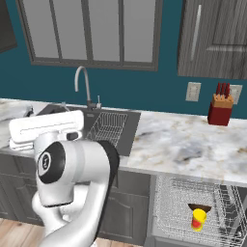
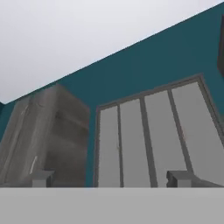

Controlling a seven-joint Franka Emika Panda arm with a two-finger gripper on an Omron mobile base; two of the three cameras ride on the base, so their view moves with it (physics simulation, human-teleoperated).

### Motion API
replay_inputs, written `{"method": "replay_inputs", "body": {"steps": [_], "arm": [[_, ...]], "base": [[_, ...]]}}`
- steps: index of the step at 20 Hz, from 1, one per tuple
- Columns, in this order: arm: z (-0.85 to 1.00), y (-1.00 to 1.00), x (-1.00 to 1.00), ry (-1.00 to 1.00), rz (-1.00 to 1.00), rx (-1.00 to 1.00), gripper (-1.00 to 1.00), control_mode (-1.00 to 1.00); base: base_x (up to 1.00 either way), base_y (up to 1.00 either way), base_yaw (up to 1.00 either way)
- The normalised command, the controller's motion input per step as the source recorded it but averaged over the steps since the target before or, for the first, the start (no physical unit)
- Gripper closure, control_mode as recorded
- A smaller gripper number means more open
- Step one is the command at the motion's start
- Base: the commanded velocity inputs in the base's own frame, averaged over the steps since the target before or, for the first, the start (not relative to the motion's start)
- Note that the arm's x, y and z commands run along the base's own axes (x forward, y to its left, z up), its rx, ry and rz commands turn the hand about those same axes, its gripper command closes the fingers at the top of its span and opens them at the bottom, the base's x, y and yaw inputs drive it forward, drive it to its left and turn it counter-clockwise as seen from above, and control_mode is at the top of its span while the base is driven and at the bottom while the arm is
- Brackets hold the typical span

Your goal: Pick up the cup and bowl from the counter, place them in the dishwasher, and close the dishwasher door.

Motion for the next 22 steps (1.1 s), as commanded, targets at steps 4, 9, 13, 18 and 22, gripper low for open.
{"method": "replay_inputs", "body": {"steps": [4,9,13,18,22], "arm": [[0.04,-0.44,-1.0,-0.01,0.17,0.59,-1.0,-1.0],[-0.05,-0.41,-1.0,0.0,0.27,0.6,-1.0,-1.0],[-0.18,-0.36,-1.0,0.0,0.32,0.59,-1.0,-1.0],[-0.11,-0.45,-1.0,0.0,0.35,0.67,-1.0,-1.0],[-0.33,-0.47,-0.95,0.0,0.41,0.66,-1.0,-1.0]], "base": [[0.0,0.0,0.0],[0.0,0.0,0.0],[0.0,0.0,0.0],[0.0,0.0,0.0],[0.0,0.0,0.0]]}}
